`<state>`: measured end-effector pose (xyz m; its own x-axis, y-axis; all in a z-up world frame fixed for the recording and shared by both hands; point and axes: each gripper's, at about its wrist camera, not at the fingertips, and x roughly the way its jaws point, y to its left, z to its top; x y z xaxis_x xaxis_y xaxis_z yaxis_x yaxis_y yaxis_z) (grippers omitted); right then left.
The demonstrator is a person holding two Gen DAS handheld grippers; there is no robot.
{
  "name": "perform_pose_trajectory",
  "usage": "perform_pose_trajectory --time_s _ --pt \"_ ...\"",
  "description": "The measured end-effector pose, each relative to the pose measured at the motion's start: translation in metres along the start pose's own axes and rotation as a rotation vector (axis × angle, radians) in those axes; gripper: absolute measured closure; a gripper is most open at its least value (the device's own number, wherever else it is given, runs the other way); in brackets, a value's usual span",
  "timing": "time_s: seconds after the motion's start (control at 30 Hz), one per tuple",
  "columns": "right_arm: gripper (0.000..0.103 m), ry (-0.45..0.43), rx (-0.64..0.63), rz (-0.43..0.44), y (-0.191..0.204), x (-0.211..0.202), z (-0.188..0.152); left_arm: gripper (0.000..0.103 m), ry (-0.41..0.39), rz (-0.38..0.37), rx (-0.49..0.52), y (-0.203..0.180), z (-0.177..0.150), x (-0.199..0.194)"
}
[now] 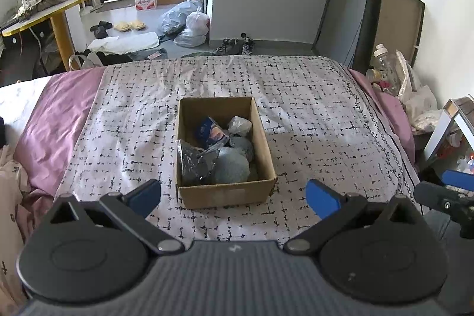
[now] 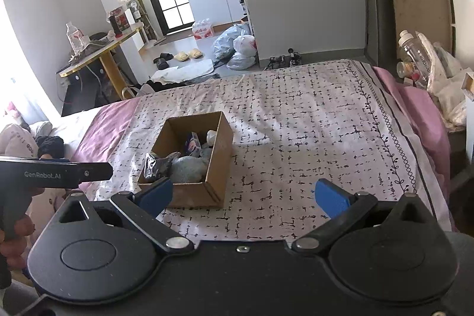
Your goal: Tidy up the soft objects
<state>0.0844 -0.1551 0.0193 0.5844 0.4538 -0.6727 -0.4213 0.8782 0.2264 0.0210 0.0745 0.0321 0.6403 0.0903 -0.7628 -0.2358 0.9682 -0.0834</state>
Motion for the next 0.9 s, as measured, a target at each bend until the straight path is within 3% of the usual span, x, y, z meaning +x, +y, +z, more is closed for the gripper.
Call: perform_pose_trajectory --time_s 0.9 --pt "0.0 -0.008 -0.022 -0.02 0.0004 -0.0029 0.0017 0.0 0.007 -0.01 0.02 0.0005 -0.0055 0.002"
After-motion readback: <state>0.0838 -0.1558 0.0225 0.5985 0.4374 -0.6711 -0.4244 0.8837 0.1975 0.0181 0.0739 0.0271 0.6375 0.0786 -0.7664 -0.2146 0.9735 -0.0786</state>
